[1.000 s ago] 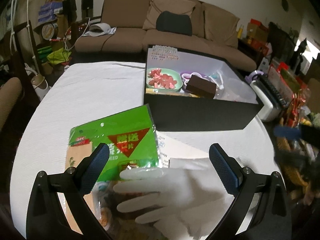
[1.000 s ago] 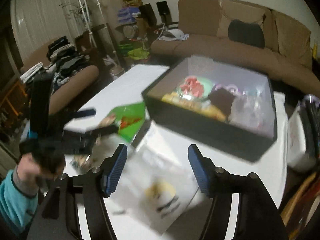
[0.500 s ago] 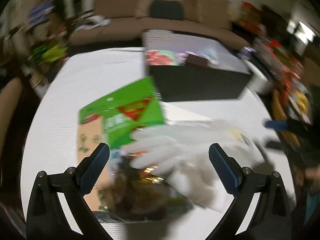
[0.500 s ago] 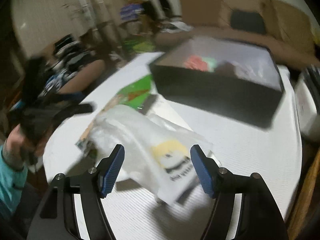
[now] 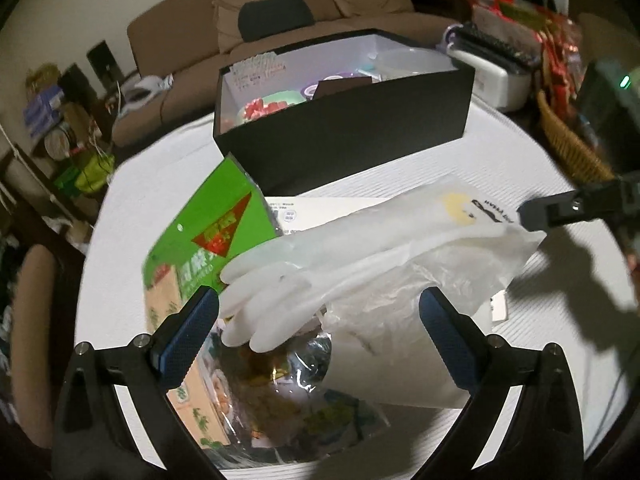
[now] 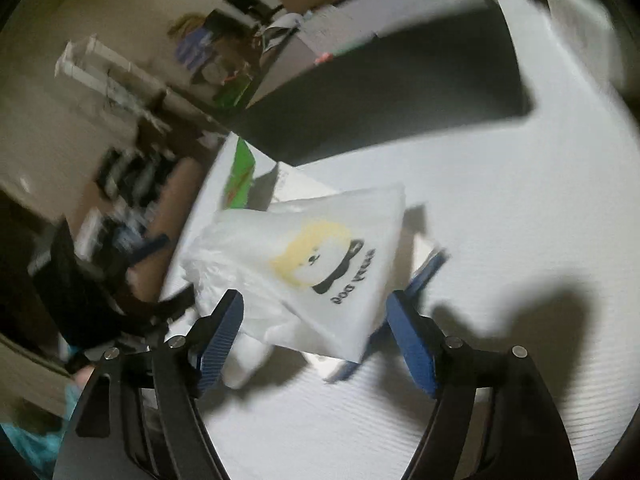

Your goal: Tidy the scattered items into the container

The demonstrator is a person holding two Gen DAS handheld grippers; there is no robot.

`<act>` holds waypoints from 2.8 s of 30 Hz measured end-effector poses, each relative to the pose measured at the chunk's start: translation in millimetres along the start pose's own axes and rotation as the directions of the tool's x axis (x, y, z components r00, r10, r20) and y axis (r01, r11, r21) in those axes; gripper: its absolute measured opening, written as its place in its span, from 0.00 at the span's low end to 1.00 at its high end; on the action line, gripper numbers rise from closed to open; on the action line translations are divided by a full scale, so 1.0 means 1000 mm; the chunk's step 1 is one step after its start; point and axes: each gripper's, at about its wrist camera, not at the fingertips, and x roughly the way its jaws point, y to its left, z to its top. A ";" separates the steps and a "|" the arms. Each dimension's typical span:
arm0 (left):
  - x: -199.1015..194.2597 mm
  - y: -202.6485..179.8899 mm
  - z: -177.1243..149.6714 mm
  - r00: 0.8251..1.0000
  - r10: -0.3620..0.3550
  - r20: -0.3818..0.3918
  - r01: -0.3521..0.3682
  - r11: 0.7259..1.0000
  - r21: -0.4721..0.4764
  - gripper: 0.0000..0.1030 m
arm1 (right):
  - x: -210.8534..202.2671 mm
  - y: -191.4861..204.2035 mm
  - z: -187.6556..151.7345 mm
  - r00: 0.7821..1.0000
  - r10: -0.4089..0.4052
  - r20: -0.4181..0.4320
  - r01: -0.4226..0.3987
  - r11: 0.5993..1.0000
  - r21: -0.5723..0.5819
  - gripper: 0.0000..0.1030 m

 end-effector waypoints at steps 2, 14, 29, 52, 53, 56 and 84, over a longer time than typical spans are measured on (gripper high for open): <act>0.001 0.001 -0.002 1.000 -0.002 -0.008 0.002 1.000 0.008 0.98 | 0.001 -0.015 0.000 0.996 0.086 0.025 -0.088 0.990 0.107 0.75; 0.006 -0.002 -0.003 1.000 -0.016 -0.022 0.016 1.000 0.021 0.98 | -0.012 -0.048 -0.008 0.989 0.143 0.039 -0.148 0.952 0.266 0.58; 0.011 -0.003 -0.002 0.999 -0.003 -0.041 0.004 1.000 0.023 0.98 | -0.005 -0.030 -0.004 0.992 0.050 0.117 -0.067 0.988 0.141 0.15; -0.008 -0.057 0.023 0.971 -0.123 0.204 0.085 0.979 0.187 0.92 | -0.015 0.084 0.002 0.961 0.250 0.121 -0.235 0.964 -0.126 0.12; -0.005 -0.052 0.024 0.967 -0.166 0.191 0.136 0.977 0.162 0.83 | -0.015 0.086 0.001 0.960 0.254 0.118 -0.239 0.962 -0.130 0.12; 0.001 -0.036 0.033 0.958 -0.240 0.160 0.233 0.971 0.062 0.09 | -0.017 0.090 0.002 0.961 0.256 0.109 -0.239 0.960 -0.146 0.15; -0.081 0.082 0.252 0.968 -0.018 0.252 0.063 0.983 -0.171 0.03 | -0.111 0.098 0.008 0.958 -0.057 0.281 0.150 0.935 -0.321 0.71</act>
